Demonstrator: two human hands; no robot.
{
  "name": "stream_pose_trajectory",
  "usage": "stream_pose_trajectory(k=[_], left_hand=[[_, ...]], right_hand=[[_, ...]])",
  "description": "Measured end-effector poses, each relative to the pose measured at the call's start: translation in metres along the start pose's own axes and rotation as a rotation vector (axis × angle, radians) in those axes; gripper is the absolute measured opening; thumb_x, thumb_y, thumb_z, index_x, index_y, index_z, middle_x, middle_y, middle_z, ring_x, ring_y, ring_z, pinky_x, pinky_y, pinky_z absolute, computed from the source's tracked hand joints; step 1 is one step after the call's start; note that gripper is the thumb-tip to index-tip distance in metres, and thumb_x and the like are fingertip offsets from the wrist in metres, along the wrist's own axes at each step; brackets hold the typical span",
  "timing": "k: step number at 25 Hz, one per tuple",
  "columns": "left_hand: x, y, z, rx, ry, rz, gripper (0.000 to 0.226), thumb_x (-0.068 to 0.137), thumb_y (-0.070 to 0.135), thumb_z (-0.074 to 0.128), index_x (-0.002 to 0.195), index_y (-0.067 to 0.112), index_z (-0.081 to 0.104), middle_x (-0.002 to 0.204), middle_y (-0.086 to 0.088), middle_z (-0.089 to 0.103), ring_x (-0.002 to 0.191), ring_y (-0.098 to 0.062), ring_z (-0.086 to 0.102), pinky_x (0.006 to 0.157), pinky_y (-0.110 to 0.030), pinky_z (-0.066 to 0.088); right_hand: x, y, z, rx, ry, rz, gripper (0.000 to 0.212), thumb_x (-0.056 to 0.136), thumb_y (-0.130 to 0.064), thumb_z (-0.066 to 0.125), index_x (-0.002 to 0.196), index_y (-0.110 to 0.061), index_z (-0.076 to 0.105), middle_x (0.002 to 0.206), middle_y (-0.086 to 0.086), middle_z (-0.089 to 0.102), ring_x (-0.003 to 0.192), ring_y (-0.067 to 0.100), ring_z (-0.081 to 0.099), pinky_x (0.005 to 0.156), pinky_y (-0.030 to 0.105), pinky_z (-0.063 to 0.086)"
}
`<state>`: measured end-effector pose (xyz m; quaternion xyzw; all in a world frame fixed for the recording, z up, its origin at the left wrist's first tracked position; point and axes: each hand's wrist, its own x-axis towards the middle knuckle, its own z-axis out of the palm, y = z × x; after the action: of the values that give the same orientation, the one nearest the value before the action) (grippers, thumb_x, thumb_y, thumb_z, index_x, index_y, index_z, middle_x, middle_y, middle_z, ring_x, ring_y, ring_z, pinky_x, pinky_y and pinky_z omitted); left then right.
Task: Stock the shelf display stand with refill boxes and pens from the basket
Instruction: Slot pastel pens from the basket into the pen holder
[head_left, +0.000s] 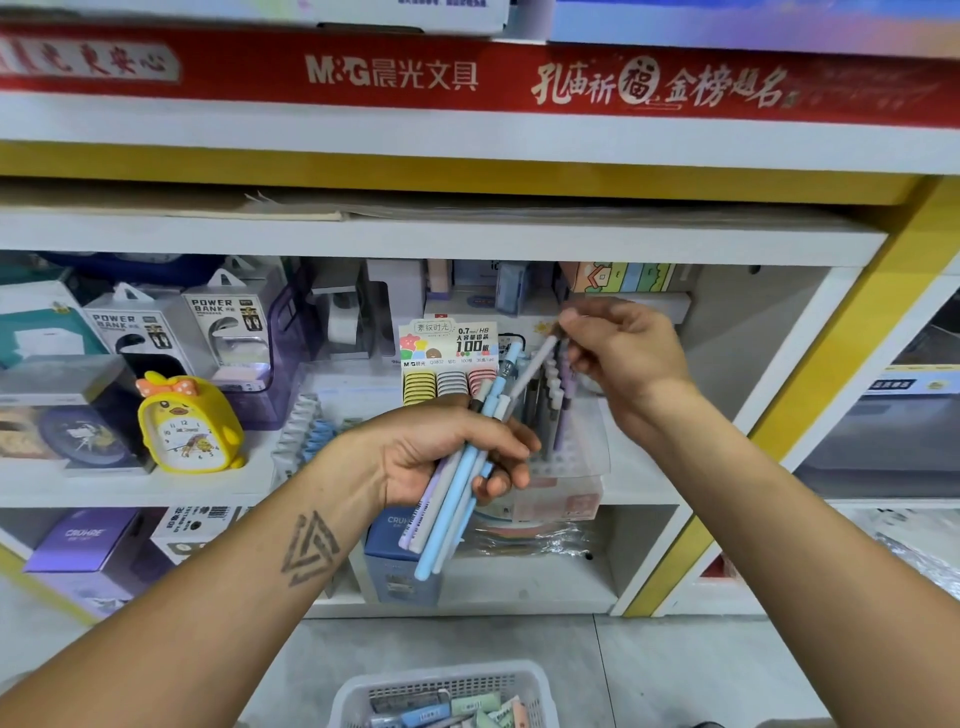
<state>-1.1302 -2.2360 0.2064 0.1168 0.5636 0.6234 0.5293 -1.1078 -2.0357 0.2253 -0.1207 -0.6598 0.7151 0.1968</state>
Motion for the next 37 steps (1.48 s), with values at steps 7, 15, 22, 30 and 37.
stream_pose_trajectory(k=[7, 15, 22, 30, 37], left_hand=[[-0.006, 0.007, -0.015, -0.172, 0.179, 0.064, 0.017, 0.069, -0.012, 0.051, 0.070, -0.003, 0.065, 0.081, -0.028, 0.065, 0.058, -0.023, 0.060, 0.045, -0.022, 0.050], [-0.003, 0.008, -0.018, -0.204, 0.212, 0.152, 0.017, 0.075, -0.016, 0.058, 0.086, -0.005, 0.062, 0.087, -0.030, 0.070, 0.072, -0.032, 0.073, 0.059, -0.032, 0.059], [-0.002, 0.008, -0.021, -0.228, 0.215, 0.226, 0.028, 0.080, -0.018, 0.057, 0.064, -0.001, 0.073, 0.100, -0.035, 0.069, 0.097, -0.044, 0.070, 0.074, -0.044, 0.061], [-0.002, 0.007, -0.018, -0.282, 0.237, 0.285, 0.031, 0.072, -0.018, 0.063, 0.102, -0.011, 0.063, 0.108, -0.037, 0.065, 0.100, -0.047, 0.068, 0.074, -0.046, 0.060], [0.000, 0.011, -0.013, -0.377, 0.278, 0.454, 0.024, 0.084, -0.019, 0.056, 0.097, 0.001, 0.056, 0.107, -0.036, 0.066, 0.099, -0.044, 0.069, 0.078, -0.047, 0.060]], right_hand=[[0.002, 0.005, -0.012, -0.374, 0.024, -0.288, 0.013, 0.094, -0.001, 0.064, 0.107, 0.002, 0.060, 0.072, 0.008, 0.066, 0.057, 0.011, 0.064, 0.064, 0.031, 0.057], [-0.003, 0.026, -0.014, -0.887, -0.084, -0.491, 0.014, 0.092, -0.027, 0.069, 0.101, -0.034, 0.062, 0.077, -0.025, 0.059, 0.074, -0.003, 0.058, 0.074, 0.034, 0.055], [-0.005, 0.038, -0.009, -1.019, -0.148, -0.579, 0.017, 0.094, -0.030, 0.066, 0.106, -0.034, 0.055, 0.087, -0.008, 0.071, 0.081, 0.019, 0.067, 0.071, 0.040, 0.056], [-0.005, 0.041, -0.012, -1.171, -0.192, -0.750, 0.007, 0.093, -0.026, 0.068, 0.098, -0.022, 0.068, 0.085, -0.002, 0.068, 0.082, 0.022, 0.057, 0.061, 0.037, 0.050], [-0.010, 0.031, -0.004, -1.197, -0.170, -0.674, 0.023, 0.097, -0.027, 0.061, 0.116, -0.016, 0.069, 0.099, -0.005, 0.056, 0.092, 0.014, 0.050, 0.074, 0.037, 0.049]])
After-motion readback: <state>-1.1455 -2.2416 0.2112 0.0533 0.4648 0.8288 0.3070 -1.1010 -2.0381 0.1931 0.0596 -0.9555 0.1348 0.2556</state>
